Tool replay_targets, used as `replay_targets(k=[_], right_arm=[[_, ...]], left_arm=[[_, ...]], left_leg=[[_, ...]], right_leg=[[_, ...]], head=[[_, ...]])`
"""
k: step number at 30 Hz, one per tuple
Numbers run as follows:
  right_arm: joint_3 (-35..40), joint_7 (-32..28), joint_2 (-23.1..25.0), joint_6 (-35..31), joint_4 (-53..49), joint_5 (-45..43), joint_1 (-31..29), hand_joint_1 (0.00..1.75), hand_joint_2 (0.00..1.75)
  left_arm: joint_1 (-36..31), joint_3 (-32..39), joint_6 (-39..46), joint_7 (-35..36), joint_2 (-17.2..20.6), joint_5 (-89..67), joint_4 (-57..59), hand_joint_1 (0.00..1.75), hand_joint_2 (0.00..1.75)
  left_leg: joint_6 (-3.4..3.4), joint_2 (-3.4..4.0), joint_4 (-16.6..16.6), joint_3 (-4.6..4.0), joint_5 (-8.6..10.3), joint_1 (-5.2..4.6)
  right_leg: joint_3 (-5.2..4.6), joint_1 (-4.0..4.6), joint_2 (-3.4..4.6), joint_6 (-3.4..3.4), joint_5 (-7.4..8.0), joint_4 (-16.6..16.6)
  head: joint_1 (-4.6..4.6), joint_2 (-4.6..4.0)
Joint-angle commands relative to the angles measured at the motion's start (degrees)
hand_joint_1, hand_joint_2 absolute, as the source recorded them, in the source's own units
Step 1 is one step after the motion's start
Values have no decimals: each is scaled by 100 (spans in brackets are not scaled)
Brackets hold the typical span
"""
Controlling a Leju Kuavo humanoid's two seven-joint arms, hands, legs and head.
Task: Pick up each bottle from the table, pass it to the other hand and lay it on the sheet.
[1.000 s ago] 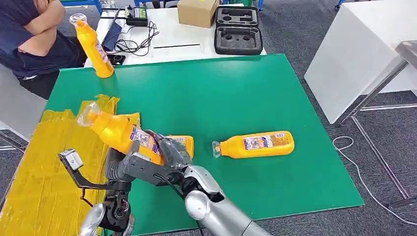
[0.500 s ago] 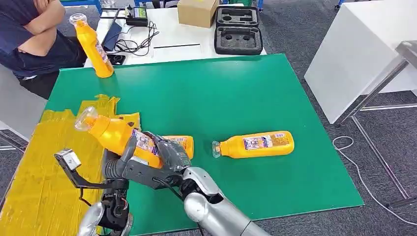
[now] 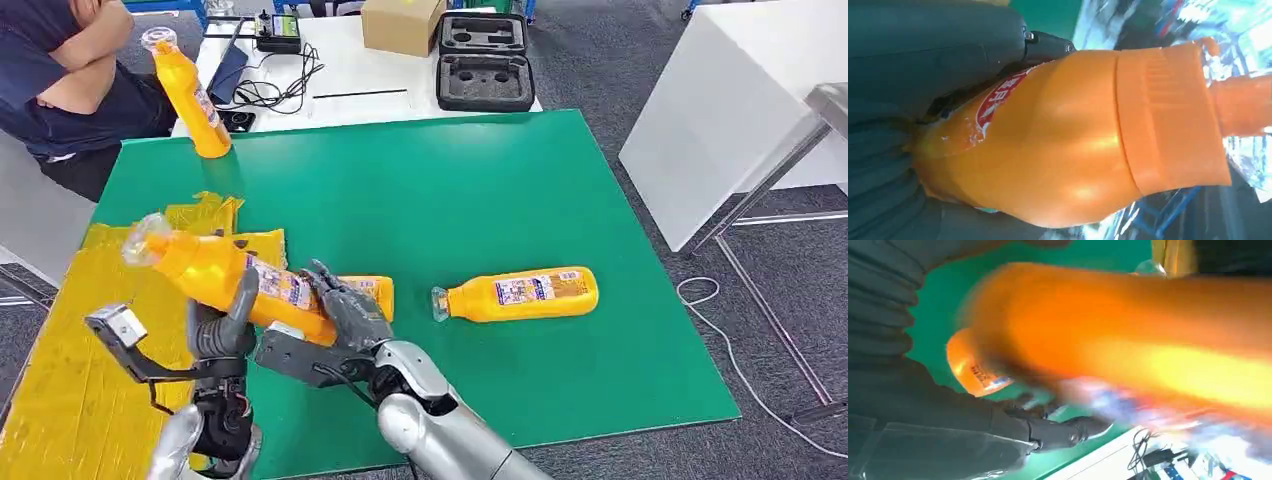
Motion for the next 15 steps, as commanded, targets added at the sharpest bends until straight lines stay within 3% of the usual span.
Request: replay_targets(k=[1, 9, 15], right_arm=[[-259, -95, -390, 8, -296, -3, 16, 0, 0], [-665, -325, -945, -45, -1470, -136, 486, 0, 0], [-662, -331, -939, -37, -1471, -141, 495, 0, 0]], left_arm=[[-264, 575, 165, -125, 69, -308, -16, 175, 175], [-379, 1825, 1351, -843, 422, -2091, -289, 175, 175], [-389, 1807, 1361, -852, 399, -2117, -267, 175, 175]], left_leg=[[-5, -16, -1, 14, -4, 5], [-9, -25, 5, 28, -15, 10], [-6, -10, 2, 20, -10, 7]], right_leg=[[20, 5, -13, -7, -6, -4], [36, 10, -19, -13, -17, 0], [23, 8, -4, -9, -8, -2]], head=[[0, 0], [2, 0], [0, 0]])
